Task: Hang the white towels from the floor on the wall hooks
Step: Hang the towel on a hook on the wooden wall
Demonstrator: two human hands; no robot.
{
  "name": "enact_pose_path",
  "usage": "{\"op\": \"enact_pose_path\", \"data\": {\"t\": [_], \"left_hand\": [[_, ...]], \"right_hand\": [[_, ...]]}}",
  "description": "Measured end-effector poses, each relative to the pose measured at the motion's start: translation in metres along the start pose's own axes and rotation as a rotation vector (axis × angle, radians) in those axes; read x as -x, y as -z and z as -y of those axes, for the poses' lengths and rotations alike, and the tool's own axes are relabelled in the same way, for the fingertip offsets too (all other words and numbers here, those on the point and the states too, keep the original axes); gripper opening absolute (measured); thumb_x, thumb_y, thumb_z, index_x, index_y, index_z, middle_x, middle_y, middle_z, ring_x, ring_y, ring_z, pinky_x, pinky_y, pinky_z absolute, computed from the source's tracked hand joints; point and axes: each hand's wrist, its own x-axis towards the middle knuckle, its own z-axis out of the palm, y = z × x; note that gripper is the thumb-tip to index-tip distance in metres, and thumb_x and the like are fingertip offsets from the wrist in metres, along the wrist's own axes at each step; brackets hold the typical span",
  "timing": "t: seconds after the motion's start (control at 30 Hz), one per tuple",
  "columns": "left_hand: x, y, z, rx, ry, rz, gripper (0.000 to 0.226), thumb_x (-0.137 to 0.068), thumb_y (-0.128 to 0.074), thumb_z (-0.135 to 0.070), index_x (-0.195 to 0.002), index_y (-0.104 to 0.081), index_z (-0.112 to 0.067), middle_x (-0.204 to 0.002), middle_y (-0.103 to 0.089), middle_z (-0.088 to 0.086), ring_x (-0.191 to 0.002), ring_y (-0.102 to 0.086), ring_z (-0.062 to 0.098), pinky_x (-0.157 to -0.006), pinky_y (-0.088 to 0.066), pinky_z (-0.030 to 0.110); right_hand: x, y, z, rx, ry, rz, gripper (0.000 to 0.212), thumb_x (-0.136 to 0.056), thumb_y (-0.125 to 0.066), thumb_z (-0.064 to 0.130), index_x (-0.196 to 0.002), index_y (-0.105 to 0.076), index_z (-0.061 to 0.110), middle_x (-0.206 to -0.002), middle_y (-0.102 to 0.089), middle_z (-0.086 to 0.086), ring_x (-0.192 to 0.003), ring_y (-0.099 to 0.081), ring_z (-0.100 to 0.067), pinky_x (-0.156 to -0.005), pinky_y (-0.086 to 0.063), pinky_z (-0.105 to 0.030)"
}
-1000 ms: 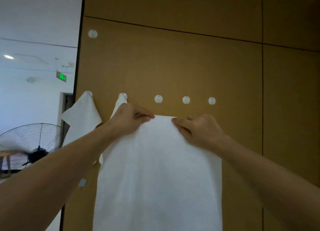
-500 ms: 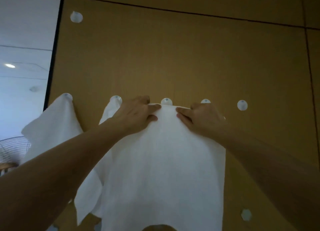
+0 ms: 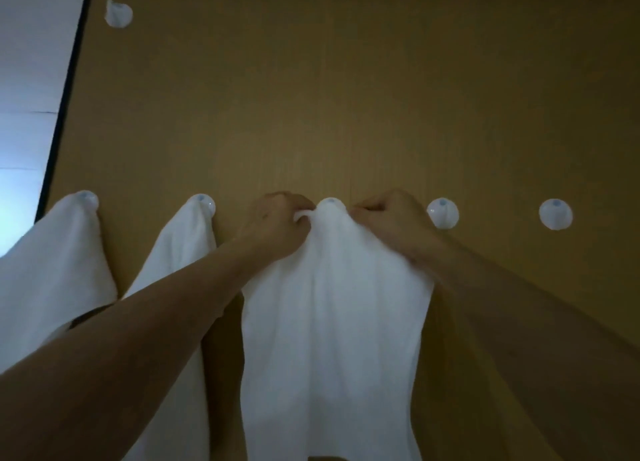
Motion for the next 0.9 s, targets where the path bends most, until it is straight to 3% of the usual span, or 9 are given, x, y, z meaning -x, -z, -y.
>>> {"op": "enact_pose_path", "data": {"t": [0.07,0.17,0.3,0.4,0.5,0.57,0.63,0.73,0.9], "left_hand": [[0.002,-0.001,-0.005,0.039,0.073,0.011,0.032,-0.087,-0.057,-0.025,-0.116,-0.07,-0.023,-0.116,-0.069,-0.003,-0.104,-0.061,0.017,-0.084,-0.038,0.024],[0.002,0.001,-0.014,0.187,0.186,0.098,0.029,-0.089,-0.053,-0.025,-0.113,-0.07,-0.026,-0.107,-0.068,-0.006,-0.094,-0.059,0.012,-0.078,-0.042,0.027],[0.009,-0.008,-0.024,0.259,0.197,0.093,0.02,-0.092,-0.05,-0.022,-0.08,-0.066,-0.024,-0.091,-0.055,-0.009,-0.084,-0.052,0.008,-0.066,-0.035,0.024],[0.019,-0.022,-0.028,0.149,0.197,0.016,0.032,-0.098,-0.048,-0.032,-0.079,-0.069,-0.017,-0.1,-0.042,-0.008,-0.097,-0.04,0.008,-0.08,-0.029,0.02],[0.032,-0.027,-0.03,0.108,0.233,-0.032,0.033,-0.1,-0.042,-0.037,-0.088,-0.068,-0.022,-0.097,-0.044,-0.009,-0.098,-0.039,0.008,-0.085,-0.03,0.026],[0.042,-0.028,-0.035,0.189,0.244,-0.019,0.03,-0.102,-0.039,-0.032,-0.092,-0.065,-0.022,-0.092,-0.055,-0.005,-0.092,-0.048,0.009,-0.081,-0.038,0.028],[0.052,-0.028,-0.039,0.344,0.209,-0.033,0.024,-0.102,-0.041,-0.021,-0.099,-0.065,-0.016,-0.09,-0.063,-0.001,-0.085,-0.056,0.01,-0.075,-0.041,0.027],[0.07,-0.028,-0.04,0.536,0.21,-0.09,0.022,-0.101,-0.047,-0.019,-0.122,-0.054,-0.022,-0.104,-0.06,-0.012,-0.092,-0.056,-0.005,-0.076,-0.043,0.01],[0.107,-0.043,-0.033,0.555,0.271,-0.065,0.014,-0.099,-0.051,-0.017,-0.106,-0.062,-0.015,-0.107,-0.047,-0.005,-0.093,-0.043,0.005,-0.078,-0.037,0.009]], "right_hand": [[-0.003,-0.003,-0.002,-0.014,-0.018,0.016,0.045,-0.076,-0.048,0.053,-0.085,-0.071,0.015,-0.079,-0.071,-0.008,-0.07,-0.066,-0.024,-0.068,-0.055,-0.047],[-0.009,-0.012,0.0,-0.03,-0.048,0.051,0.048,-0.073,-0.051,0.054,-0.078,-0.069,0.01,-0.06,-0.06,-0.003,-0.058,-0.055,-0.019,-0.056,-0.043,-0.036],[-0.006,-0.027,0.0,-0.13,-0.057,0.043,0.05,-0.082,-0.052,0.053,-0.072,-0.067,0.007,-0.055,-0.053,-0.002,-0.053,-0.048,-0.012,-0.054,-0.036,-0.031],[0.01,-0.036,0.001,-0.074,-0.022,-0.058,0.044,-0.088,-0.044,0.052,-0.063,-0.06,0.02,-0.051,-0.054,0.008,-0.048,-0.049,-0.006,-0.052,-0.035,-0.028],[0.031,-0.049,0.009,0.071,0.023,-0.149,0.047,-0.092,-0.035,0.057,-0.063,-0.052,0.025,-0.07,-0.056,0.012,-0.07,-0.052,-0.007,-0.064,-0.037,-0.028],[0.04,-0.056,0.015,0.242,0.083,-0.255,0.038,-0.088,-0.028,0.058,-0.066,-0.043,0.03,-0.088,-0.048,0.011,-0.088,-0.041,-0.012,-0.077,-0.035,-0.031],[0.044,-0.06,0.018,0.127,0.036,-0.255,0.034,-0.088,-0.035,0.051,-0.067,-0.046,0.026,-0.085,-0.047,0.008,-0.083,-0.042,-0.012,-0.074,-0.037,-0.032],[0.053,-0.072,0.018,-0.073,-0.023,-0.222,0.028,-0.096,-0.051,0.023,-0.075,-0.061,0.008,-0.068,-0.058,0.002,-0.064,-0.054,-0.015,-0.062,-0.044,-0.037],[0.077,-0.088,0.027,-0.396,-0.28,-0.255,0.029,-0.097,-0.051,0.03,-0.081,-0.065,0.01,-0.073,-0.067,0.0,-0.064,-0.06,-0.013,-0.059,-0.046,-0.026]]}}
